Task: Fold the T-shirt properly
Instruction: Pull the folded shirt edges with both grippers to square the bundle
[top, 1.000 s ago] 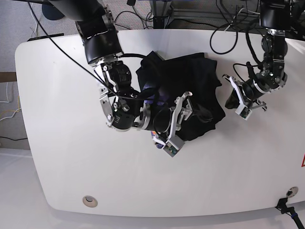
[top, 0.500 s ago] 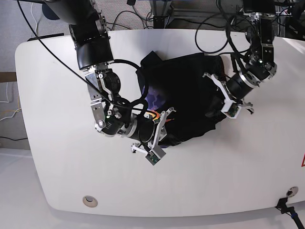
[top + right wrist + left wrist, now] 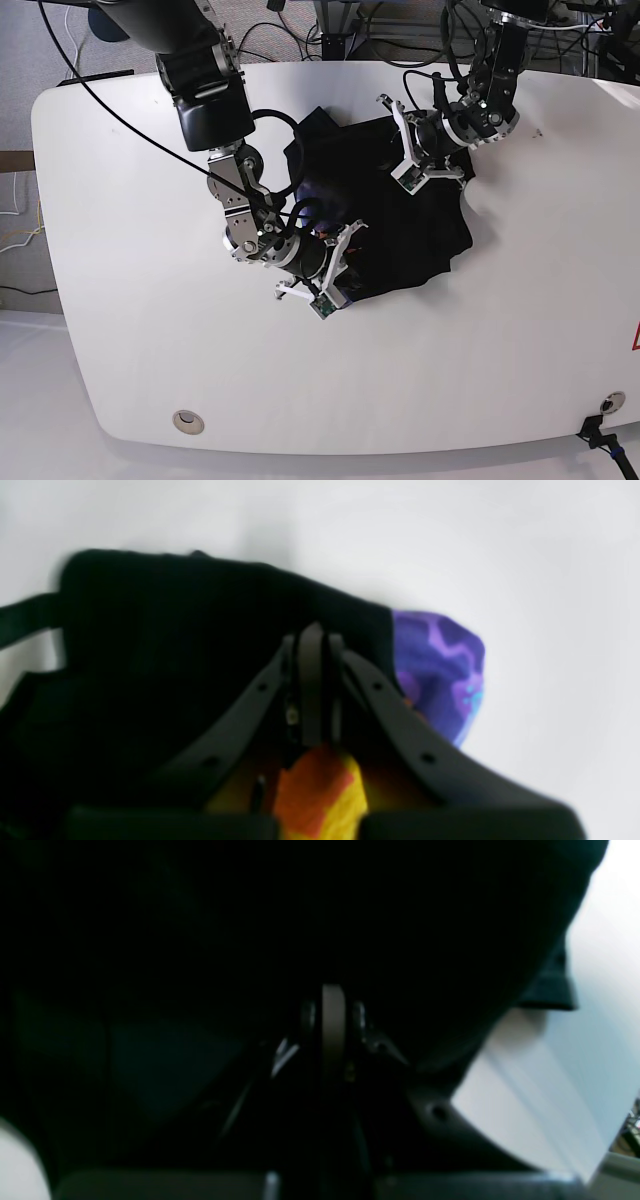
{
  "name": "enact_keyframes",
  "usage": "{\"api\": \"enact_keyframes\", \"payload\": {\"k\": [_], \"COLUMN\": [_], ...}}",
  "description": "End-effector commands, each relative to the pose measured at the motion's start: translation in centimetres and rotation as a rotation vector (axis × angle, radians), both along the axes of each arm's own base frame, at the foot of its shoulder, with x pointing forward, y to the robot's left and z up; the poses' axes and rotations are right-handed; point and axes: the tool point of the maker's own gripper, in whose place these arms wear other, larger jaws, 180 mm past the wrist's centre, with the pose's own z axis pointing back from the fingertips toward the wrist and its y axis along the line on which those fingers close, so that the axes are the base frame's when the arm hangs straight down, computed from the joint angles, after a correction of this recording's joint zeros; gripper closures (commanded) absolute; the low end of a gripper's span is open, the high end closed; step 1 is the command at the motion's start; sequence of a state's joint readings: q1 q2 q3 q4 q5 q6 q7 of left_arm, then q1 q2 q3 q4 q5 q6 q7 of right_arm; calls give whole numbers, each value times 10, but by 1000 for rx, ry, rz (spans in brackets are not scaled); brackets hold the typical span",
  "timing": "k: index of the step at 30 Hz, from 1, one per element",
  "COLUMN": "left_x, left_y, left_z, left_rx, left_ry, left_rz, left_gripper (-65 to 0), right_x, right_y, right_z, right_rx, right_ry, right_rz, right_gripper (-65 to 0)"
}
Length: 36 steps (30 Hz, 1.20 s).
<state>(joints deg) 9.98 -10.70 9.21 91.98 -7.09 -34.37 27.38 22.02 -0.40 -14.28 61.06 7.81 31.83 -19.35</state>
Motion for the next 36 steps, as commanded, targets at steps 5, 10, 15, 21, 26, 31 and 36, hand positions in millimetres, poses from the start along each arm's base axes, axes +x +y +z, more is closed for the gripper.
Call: {"api": "enact_keyframes", "payload": {"k": [5,10,15,21,26,31,36], "left_x": [33,64,95,114,101,68,48], "left_y": [31,51,59,54,50,47,51], "left_z": [-26,-32,-22,5,50,53,23], "left_rx": [51,83,89,77,64,49,57], "left_ry": [50,62,36,-44,-184,-194,-102], "left_rz": [55,88,110,101,86,85,93], "left_gripper": [0,0,0,0,0,0,0], "right_x": [-4,-37,-74,-88,-66,-35,-21], "right_y": [-40,-57,-61,-53,-53,-47,-48], "right_z": [-19,-24,-9,37,84,63,33], "right_rx": [-14,-48,-79,-76,-53,-50,-13], "right_ry": [-8,-24,-44,-132,-241,-179,-133], "right_rz": [-49,-43,-103,-104,-130,-145,-169], "right_gripper": [0,0,0,0,0,0,0]}}
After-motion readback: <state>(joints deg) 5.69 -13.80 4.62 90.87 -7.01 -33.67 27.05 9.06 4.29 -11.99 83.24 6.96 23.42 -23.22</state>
